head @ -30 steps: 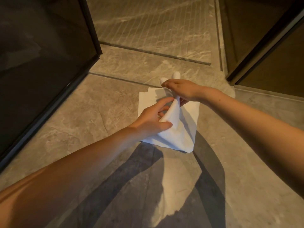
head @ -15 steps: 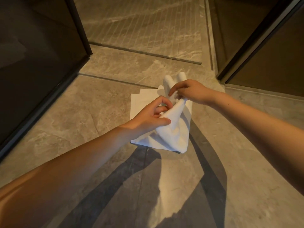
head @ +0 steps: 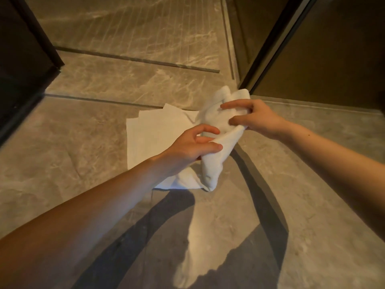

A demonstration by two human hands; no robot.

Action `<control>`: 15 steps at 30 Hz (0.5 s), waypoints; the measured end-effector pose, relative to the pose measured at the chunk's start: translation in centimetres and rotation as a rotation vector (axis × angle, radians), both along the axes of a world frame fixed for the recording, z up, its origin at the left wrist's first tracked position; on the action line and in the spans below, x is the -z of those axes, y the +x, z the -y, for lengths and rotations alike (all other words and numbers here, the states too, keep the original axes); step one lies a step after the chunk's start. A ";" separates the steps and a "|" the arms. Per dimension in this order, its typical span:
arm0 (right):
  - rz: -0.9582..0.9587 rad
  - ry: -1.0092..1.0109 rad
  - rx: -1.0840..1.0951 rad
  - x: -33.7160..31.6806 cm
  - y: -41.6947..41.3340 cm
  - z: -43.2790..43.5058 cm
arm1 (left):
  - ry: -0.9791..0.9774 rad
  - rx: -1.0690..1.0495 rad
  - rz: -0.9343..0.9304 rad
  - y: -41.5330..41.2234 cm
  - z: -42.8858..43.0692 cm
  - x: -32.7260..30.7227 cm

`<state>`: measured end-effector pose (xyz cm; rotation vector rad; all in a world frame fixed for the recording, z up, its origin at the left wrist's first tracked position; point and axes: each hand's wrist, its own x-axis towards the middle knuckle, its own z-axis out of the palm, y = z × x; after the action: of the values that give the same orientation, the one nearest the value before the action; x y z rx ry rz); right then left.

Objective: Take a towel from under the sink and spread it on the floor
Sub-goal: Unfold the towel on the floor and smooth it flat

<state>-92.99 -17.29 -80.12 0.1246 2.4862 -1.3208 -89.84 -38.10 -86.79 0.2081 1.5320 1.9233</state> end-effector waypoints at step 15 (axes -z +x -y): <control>0.062 0.467 0.211 7.9 2.0 -7.2 | -1.212 0.261 -0.993 -2.2 2.3 9.8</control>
<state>-90.98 -10.07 -88.06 0.5377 2.7385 -0.7622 -92.04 -40.41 -96.62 0.8050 2.8055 0.3617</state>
